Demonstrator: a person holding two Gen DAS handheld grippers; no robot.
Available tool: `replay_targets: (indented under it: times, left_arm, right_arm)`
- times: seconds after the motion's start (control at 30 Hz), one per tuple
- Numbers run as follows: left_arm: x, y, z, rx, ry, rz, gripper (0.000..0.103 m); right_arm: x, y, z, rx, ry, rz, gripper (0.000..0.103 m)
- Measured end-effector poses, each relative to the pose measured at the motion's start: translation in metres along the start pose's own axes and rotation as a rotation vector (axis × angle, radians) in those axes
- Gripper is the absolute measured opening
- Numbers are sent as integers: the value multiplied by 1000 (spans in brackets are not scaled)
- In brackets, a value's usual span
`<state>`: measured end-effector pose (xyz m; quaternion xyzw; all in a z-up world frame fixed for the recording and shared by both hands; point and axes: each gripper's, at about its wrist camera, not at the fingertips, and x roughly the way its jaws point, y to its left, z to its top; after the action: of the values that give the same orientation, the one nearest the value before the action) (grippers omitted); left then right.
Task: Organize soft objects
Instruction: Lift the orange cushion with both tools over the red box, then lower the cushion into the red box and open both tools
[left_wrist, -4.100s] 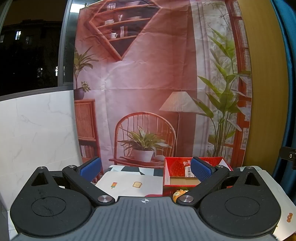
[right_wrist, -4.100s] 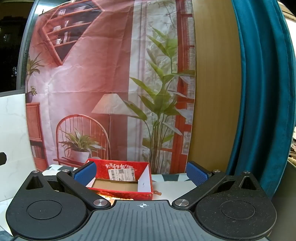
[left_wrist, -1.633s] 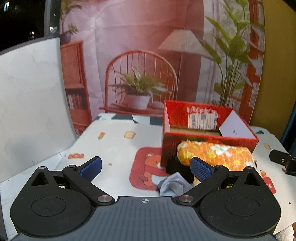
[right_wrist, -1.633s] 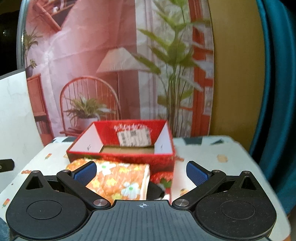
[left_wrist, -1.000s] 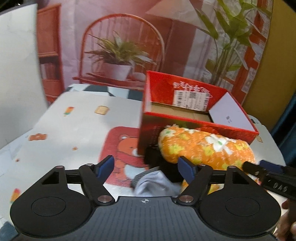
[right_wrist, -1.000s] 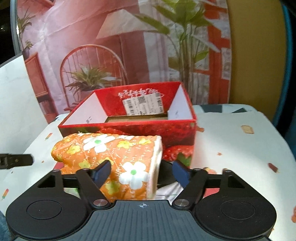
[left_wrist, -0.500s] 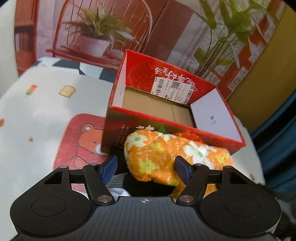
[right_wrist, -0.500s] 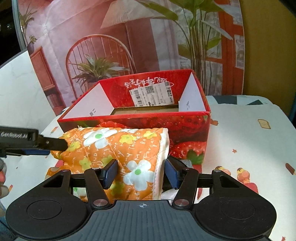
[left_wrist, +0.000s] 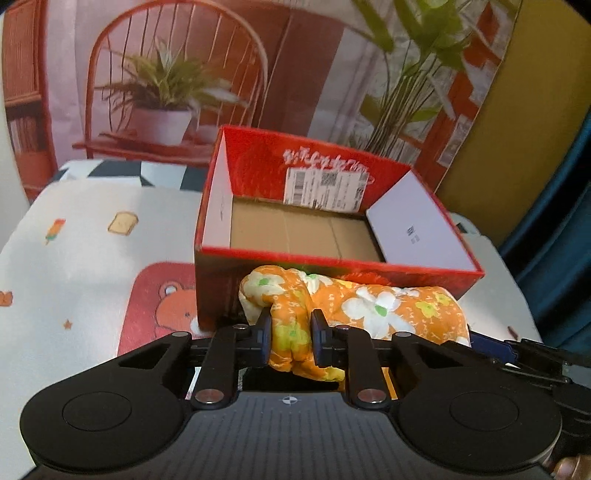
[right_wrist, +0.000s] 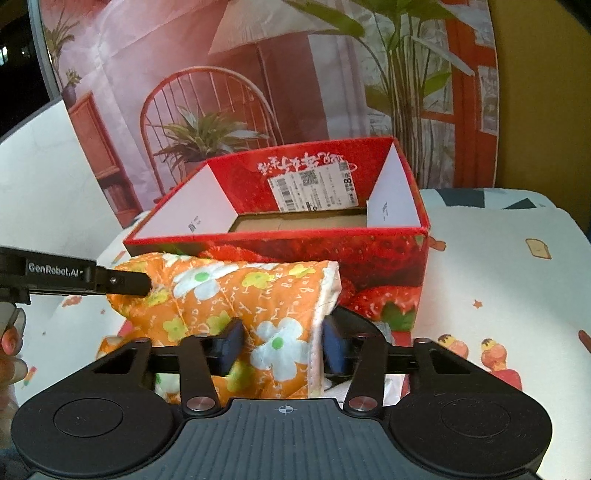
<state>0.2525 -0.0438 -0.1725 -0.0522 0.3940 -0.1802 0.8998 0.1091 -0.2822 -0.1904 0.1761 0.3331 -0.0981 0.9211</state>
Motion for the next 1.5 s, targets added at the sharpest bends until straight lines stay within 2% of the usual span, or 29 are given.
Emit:
replay_targets:
  times: [0.03, 0.1, 0.13, 0.4, 0.6, 0.77, 0.9, 0.97, 1.03, 1.2, 1.33, 1.5]
  left_arm:
    - [-3, 0, 1, 8, -12, 4, 21]
    - [-11, -2, 5, 29, -37, 15, 19]
    - [-16, -1, 6, 35, -51, 10, 19]
    - [-44, -13, 28, 89, -191, -19, 17]
    - [-52, -22, 49, 102, -270, -26, 16]
    - [-39, -36, 76, 157, -352, 2, 16]
    - [-9, -45, 101, 204, -386, 39, 16]
    - [13, -45, 111, 212, -352, 48, 16]
    - [39, -46, 118, 208, -285, 61, 16]
    - [93, -43, 119, 212, -103, 80, 16]
    - [122, -34, 114, 184, 37, 71, 16]
    - [134, -25, 103, 198, 122, 84, 17]
  right_arm:
    - [-3, 0, 2, -1, -7, 8, 30]
    - [-9, 1, 7, -6, -22, 25, 16]
    - [-13, 1, 10, -9, -29, 35, 14]
    - [-29, 4, 39, -35, -94, 119, 10]
    - [-36, 3, 61, -42, -144, 139, 9]
    - [-26, 5, 90, -126, -197, 91, 9]
    - [6, -3, 117, -171, -188, 41, 9]
    - [27, -8, 126, -201, -169, 8, 9]
    - [50, -15, 130, -208, -131, -17, 9]
    - [103, -40, 127, -119, 13, -39, 8]
    - [126, -49, 114, -91, 99, -66, 9]
    - [135, -50, 102, -73, 156, -74, 9]
